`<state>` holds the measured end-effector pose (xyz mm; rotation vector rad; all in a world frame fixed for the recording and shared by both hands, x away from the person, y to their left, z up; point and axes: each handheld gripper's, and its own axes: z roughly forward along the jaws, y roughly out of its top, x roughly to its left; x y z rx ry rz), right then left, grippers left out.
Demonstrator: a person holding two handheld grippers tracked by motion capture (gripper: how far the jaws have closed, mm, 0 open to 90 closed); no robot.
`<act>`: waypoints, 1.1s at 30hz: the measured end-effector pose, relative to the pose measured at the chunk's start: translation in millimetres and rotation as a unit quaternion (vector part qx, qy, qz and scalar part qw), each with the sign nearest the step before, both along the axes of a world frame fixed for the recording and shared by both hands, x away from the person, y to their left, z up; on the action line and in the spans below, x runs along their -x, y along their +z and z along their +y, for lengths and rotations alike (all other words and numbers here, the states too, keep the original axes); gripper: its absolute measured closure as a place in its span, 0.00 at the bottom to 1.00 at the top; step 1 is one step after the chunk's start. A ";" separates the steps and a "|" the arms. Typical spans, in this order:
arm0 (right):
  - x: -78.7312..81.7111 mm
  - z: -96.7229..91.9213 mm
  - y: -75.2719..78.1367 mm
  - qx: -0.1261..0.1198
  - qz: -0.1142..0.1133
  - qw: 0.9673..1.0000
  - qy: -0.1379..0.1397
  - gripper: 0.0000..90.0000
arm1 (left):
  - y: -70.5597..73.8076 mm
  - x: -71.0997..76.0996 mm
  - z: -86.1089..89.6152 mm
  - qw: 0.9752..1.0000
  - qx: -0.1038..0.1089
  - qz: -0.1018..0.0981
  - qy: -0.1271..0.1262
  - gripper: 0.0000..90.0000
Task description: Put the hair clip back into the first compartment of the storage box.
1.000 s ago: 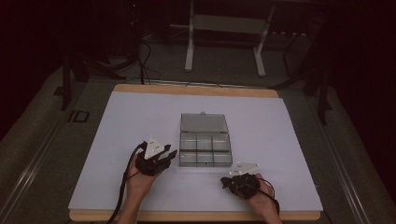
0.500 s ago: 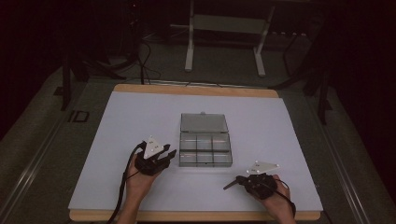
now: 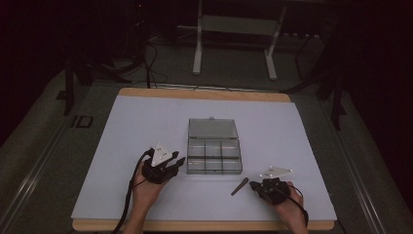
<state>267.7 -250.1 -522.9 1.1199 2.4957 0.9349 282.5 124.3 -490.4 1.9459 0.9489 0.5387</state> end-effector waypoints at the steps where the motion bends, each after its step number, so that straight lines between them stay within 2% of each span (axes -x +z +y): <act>1: -2.3 0.9 -0.1 0.001 0.000 1.000 0.000 1.00 | 0.0 0.0 0.1 1.000 0.000 0.000 0.000 0.73; 6: -10.8 6.1 2.4 -0.004 -0.005 1.000 -0.007 1.00 | 0.0 0.1 0.0 1.000 0.000 0.000 0.000 0.73; 9: -8.8 12.3 7.5 -0.012 -0.013 1.000 -0.001 1.00 | -0.4 -0.2 0.2 1.000 0.000 0.001 0.000 0.73; 13: -4.2 26.8 10.9 -0.023 -0.016 0.999 0.023 1.00 | -0.7 0.0 -0.4 1.000 0.000 0.001 0.001 0.73; 21: 2.8 63.3 1.7 -0.013 -0.002 0.997 0.077 0.99 | -0.6 0.2 0.6 1.000 0.000 0.000 0.001 0.73; 25: 4.9 67.6 -2.6 -0.007 0.002 0.996 0.087 0.99 | -0.4 0.3 1.5 1.000 0.002 0.001 0.003 0.73; 33: 11.3 58.9 0.1 0.006 0.012 0.996 0.089 1.00 | -0.9 0.0 0.6 1.000 0.000 0.002 0.001 0.73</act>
